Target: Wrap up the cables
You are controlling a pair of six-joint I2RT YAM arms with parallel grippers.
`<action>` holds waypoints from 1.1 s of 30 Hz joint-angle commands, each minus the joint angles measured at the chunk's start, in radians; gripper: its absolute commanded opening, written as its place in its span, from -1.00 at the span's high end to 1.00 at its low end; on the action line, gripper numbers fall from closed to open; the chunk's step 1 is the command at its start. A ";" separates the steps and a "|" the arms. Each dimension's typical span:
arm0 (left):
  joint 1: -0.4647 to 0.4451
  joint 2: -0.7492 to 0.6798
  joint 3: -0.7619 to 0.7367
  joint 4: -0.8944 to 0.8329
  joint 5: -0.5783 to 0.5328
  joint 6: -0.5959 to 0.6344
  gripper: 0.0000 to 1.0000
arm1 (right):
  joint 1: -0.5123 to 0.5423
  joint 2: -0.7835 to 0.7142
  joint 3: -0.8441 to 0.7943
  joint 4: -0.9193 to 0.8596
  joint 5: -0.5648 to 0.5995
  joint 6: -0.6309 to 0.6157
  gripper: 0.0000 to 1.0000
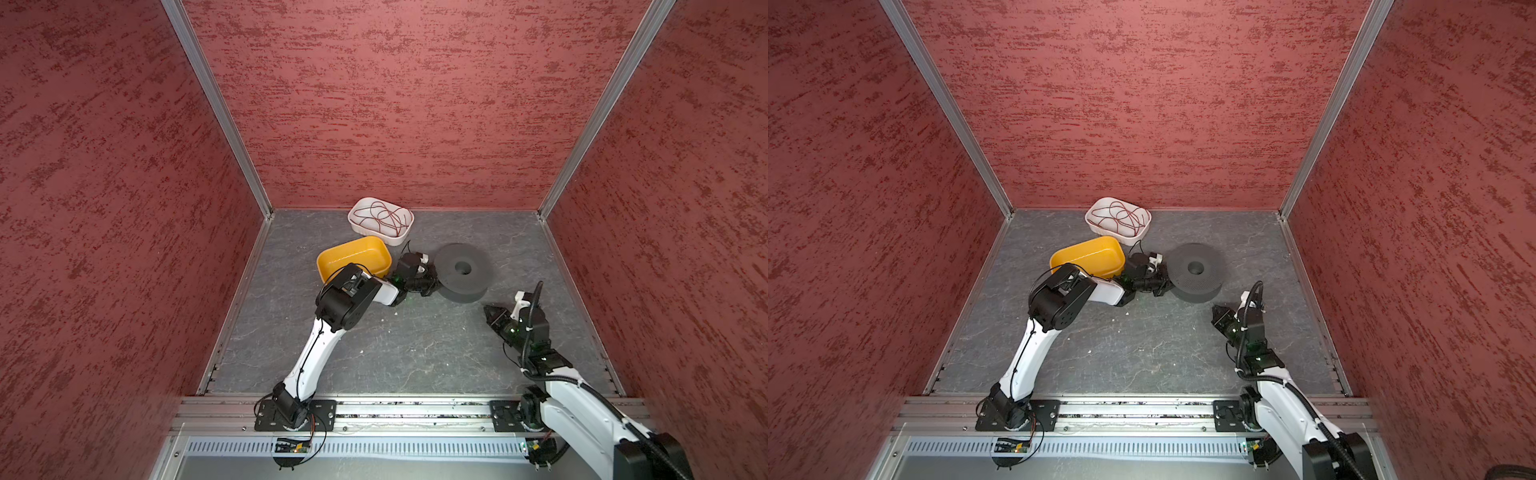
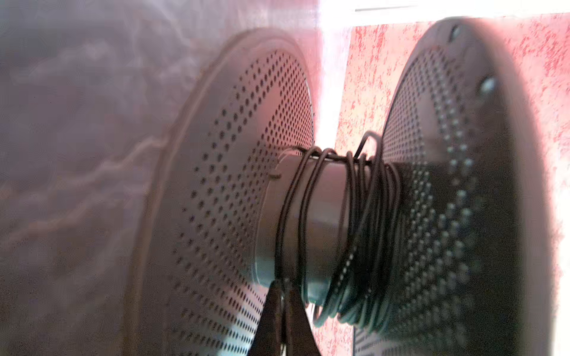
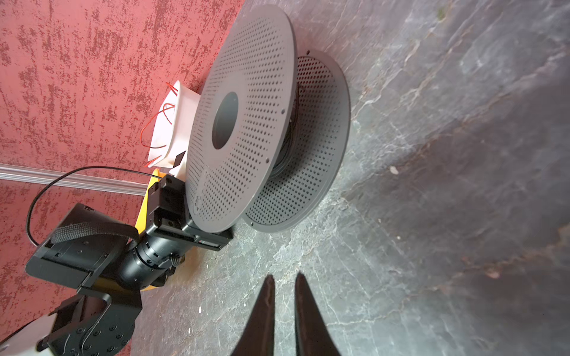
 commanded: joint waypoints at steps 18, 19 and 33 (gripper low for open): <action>0.001 0.059 -0.011 0.052 -0.002 -0.049 1.00 | 0.004 0.003 0.033 0.007 0.003 -0.016 0.71; 0.001 0.056 -0.020 0.056 -0.001 -0.049 0.99 | 0.004 0.003 0.033 0.007 0.003 -0.017 0.71; -0.003 0.013 -0.046 -0.026 -0.009 0.014 0.63 | 0.003 -0.018 0.023 0.004 -0.002 -0.012 0.71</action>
